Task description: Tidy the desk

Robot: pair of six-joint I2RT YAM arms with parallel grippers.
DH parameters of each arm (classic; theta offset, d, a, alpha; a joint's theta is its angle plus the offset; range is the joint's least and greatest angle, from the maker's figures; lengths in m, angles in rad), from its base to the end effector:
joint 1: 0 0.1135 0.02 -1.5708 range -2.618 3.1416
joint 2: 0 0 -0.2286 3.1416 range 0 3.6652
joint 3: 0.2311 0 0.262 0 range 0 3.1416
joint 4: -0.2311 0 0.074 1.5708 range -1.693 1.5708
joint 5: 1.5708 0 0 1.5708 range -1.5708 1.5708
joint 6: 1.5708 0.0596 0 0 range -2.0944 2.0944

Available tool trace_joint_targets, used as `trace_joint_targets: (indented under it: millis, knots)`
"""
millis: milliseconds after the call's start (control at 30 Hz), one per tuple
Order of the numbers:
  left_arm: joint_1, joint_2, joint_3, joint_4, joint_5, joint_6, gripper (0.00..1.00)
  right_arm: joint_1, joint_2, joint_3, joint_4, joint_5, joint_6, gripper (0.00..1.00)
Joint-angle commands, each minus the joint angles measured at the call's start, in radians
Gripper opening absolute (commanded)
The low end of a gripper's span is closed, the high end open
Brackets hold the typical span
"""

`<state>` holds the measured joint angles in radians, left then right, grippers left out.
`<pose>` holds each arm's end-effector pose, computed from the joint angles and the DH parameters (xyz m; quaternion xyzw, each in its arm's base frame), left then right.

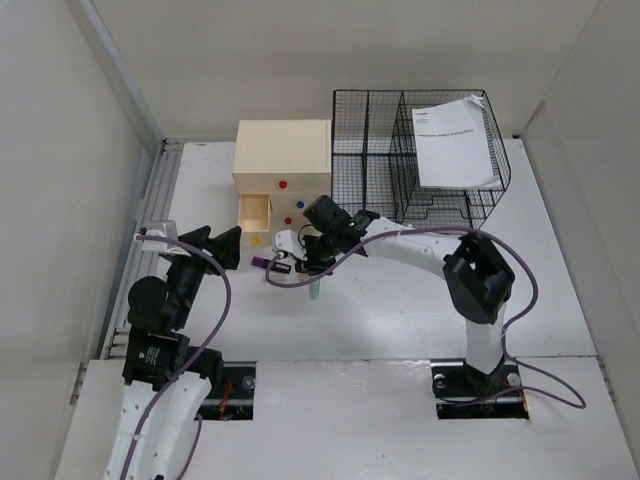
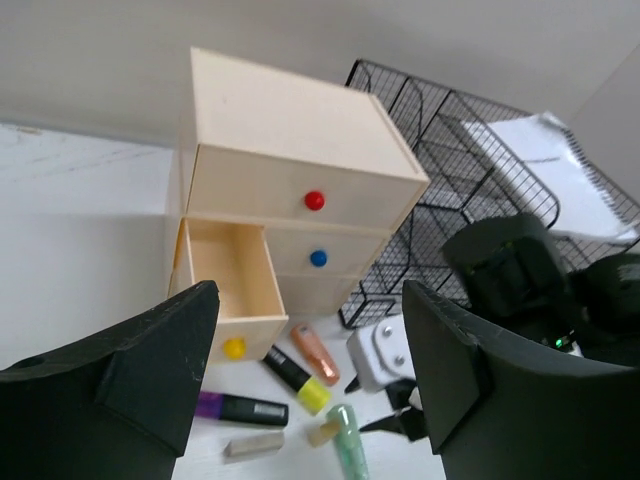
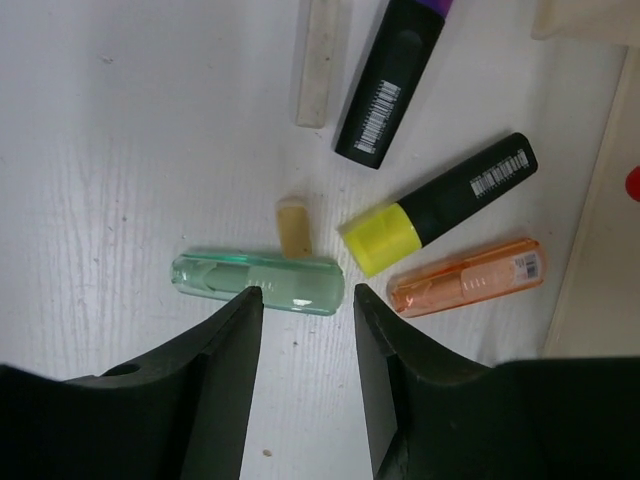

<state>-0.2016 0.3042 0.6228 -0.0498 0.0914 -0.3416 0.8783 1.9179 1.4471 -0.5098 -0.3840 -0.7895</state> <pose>0.1497 -0.0361 0.3543 -0.0061 0.6064 -0.2399 0.7581 0.2537 0.3407 0.1589 -0.7328 0.5900 0.1951 0.2771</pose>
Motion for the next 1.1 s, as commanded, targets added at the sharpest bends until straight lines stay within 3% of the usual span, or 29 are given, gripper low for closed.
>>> trace_joint_targets:
  millis: [0,1067]
  knots:
    - [0.001,-0.024,-0.005,0.028,0.021,0.061,0.71,0.002,0.000,0.074,-0.003,0.027,-0.013,0.47]
    - [0.001,-0.060,-0.005,0.019,0.011,0.061,0.70,0.067,0.151,0.122,-0.022,0.065,-0.002,0.47]
